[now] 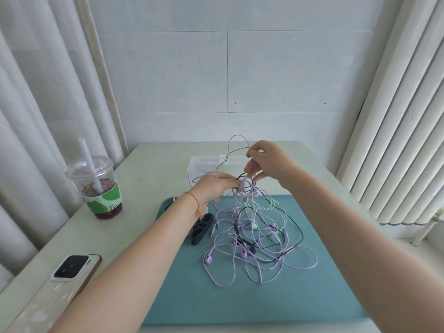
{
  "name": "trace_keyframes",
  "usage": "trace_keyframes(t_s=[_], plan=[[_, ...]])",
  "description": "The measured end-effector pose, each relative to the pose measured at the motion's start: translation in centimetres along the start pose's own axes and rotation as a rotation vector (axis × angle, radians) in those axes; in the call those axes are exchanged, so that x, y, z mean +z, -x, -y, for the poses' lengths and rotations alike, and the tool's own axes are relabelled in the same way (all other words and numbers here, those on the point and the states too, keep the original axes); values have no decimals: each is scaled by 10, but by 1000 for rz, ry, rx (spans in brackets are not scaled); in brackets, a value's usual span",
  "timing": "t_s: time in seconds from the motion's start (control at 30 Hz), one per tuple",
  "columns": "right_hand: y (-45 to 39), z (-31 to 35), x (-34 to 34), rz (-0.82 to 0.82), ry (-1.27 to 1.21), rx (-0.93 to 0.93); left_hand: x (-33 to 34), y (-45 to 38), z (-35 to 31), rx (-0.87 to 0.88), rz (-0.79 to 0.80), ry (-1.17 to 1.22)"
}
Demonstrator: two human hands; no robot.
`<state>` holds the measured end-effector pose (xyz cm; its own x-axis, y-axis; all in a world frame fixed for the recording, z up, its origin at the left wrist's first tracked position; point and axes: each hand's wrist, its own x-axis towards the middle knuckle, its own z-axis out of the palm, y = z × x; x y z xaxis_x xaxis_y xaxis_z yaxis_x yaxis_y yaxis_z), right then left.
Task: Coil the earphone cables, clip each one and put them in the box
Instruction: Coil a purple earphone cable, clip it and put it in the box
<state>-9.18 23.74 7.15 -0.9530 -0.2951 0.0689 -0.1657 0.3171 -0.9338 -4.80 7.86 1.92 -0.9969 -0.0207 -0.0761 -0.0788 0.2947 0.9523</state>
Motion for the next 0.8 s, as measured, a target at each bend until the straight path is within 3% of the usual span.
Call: trace_keyframes(t_s=[0.23,0.37,0.5,0.67,0.8], plan=[[-4,-3,16,114,-23,21,-7,2,2,-113,108,185],[-5,0,28,172,-71,17,-7,3,8,-173,111,125],[-1,7,34,204,-150,9,-16,-1,11,-219,-39,-97],[-8,9,30,65,-102,-56,-30,-6,11,-69,-212,0],[-9,15,33,71,-113,-71,-28,-1,-1,17,-72,178]])
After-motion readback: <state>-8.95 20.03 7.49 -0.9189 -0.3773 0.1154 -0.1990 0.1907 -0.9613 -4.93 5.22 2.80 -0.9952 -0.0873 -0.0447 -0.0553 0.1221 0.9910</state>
